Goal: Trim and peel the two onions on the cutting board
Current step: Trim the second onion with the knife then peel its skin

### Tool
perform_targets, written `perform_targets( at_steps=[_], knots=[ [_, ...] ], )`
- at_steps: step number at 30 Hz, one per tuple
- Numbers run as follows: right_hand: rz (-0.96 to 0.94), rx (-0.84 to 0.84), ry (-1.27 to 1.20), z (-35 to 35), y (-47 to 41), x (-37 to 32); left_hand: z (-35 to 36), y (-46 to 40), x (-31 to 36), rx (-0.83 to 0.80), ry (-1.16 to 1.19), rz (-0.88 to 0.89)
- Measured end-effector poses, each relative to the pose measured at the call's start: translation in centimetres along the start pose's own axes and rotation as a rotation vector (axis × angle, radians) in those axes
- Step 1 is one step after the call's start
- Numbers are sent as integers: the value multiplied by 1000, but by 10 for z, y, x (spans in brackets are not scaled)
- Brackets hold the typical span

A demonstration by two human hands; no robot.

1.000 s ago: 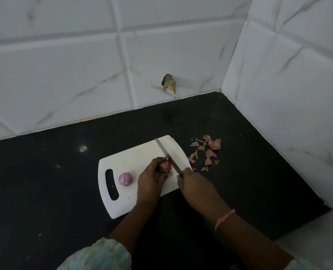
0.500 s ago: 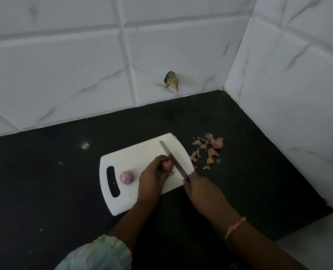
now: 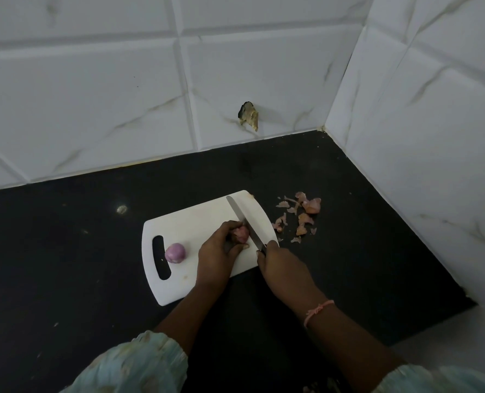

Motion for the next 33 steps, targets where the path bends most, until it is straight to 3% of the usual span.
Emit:
perform_targets(
  at_steps=[17, 33],
  knots=[
    [31, 2, -14, 13, -14, -4, 2, -2, -3, 0, -17, 16],
    [56, 69, 56, 27, 4, -1, -6, -1, -2, 107, 271, -83]
  ],
)
Point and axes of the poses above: each hand's wrist, its own y-axis away from the middle knuckle, its own z-axis out of the palm, x = y × z, the point moved 3 cm from there along -y, towards the middle knuckle, and after that the axes turned 2 degrees about -y, right-handed, at the moved point
